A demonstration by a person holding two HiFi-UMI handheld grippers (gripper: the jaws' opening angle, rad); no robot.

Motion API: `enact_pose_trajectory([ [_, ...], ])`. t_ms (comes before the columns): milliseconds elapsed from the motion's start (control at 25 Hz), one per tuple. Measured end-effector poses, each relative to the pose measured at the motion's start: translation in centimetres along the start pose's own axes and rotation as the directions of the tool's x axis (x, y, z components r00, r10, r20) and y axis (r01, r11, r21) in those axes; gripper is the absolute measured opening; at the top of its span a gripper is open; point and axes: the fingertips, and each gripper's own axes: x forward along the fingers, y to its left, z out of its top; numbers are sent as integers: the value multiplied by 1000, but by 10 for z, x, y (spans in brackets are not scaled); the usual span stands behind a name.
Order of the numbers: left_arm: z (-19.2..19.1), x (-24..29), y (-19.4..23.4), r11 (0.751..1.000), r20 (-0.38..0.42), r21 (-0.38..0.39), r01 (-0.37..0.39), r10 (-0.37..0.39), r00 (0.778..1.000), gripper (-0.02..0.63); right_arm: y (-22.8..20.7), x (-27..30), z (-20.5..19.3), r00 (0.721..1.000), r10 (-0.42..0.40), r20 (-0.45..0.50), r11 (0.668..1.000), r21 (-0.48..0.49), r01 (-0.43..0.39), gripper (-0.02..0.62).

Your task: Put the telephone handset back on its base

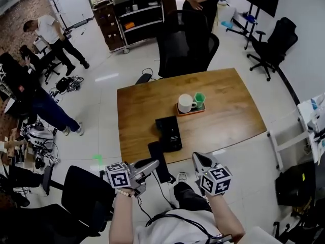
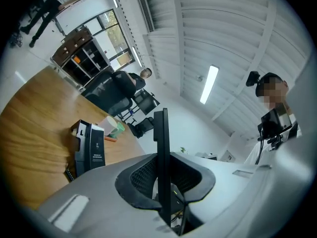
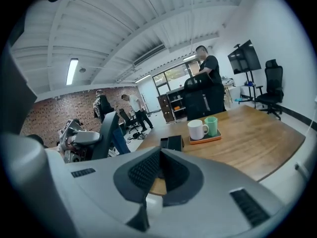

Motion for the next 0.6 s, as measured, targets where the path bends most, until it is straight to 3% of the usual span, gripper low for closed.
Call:
enact_pose_trajectory([
  [160, 12, 18, 26, 999, 1, -30, -15, 15, 1000, 80, -20, 27, 9, 999, 31, -34, 1000, 6, -31, 2],
  [360, 14, 31, 56, 995, -24, -50, -88, 87, 996, 80, -40, 53, 19, 996, 66, -56, 998, 15, -65, 2],
  [600, 21, 42, 81, 992, -39, -79, -99, 96, 995, 80, -51, 74, 32, 995, 77, -62, 997, 21, -76, 3],
])
